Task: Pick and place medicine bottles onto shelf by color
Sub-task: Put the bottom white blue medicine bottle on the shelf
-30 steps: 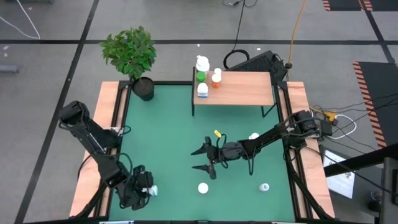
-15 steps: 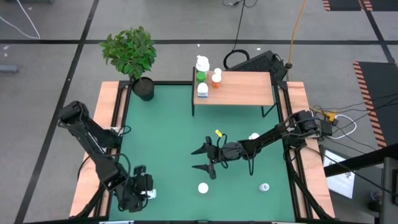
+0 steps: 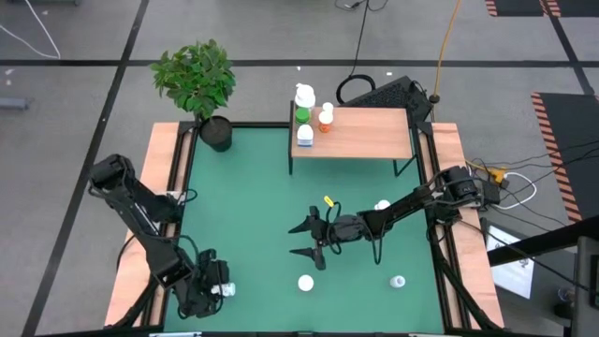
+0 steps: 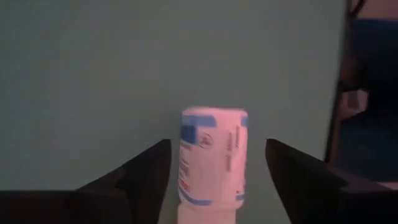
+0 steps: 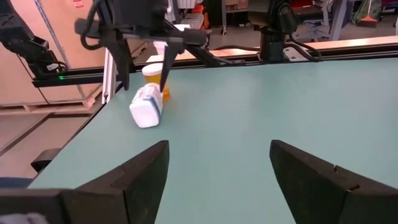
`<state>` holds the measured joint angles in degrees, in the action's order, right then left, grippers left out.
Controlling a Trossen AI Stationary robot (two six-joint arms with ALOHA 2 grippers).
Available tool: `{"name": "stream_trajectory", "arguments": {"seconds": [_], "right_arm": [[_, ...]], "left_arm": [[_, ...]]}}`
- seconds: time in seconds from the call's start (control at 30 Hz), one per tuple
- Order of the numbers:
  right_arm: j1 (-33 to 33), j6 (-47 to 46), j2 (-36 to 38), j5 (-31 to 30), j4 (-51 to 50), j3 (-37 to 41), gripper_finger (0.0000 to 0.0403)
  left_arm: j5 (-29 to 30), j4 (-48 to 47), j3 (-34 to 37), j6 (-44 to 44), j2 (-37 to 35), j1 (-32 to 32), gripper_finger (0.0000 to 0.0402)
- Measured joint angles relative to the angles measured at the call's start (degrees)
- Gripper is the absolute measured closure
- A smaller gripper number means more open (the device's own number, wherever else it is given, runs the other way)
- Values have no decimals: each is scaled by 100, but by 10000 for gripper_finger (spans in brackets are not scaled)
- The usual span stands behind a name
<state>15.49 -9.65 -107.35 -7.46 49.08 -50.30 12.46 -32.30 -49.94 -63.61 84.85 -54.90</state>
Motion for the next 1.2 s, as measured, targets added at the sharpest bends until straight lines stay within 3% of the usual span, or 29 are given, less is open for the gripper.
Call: {"name": "stream_trajectory", "arguments": {"seconds": [0.17, 0.33, 0.43, 0.63, 0.83, 0.97, 1.07, 1.2], "right_arm": [[4, 0, 0, 10, -13, 0, 128], [4, -5, 0, 13, -13, 2, 128], [11, -50, 0, 15, -43, 2, 128], [20, -738, 0, 19, -369, 7, 129], [115, -1906, 0, 90, -342, 7, 128], [140, -2412, 0, 687, -244, 7, 128], [154, -2637, 2, 941, -60, 4, 128], [108, -3022, 4, 1277, 76, 4, 128]], "left_arm": [[-418, 270, 14, 69, 471, -43, 94], [-685, 401, 7, 207, 1031, -43, 99], [-648, 359, -14, 270, 1152, -41, 128], [-467, 99, -196, 1052, 1148, -11, 231], [142, 137, -479, 3058, 1144, 271, 245], [1014, 101, -580, 4611, 1140, 507, 229], [1724, 231, -598, 6222, 1140, 676, 206], [2657, 529, -600, 8445, 1140, 957, 209]]}}
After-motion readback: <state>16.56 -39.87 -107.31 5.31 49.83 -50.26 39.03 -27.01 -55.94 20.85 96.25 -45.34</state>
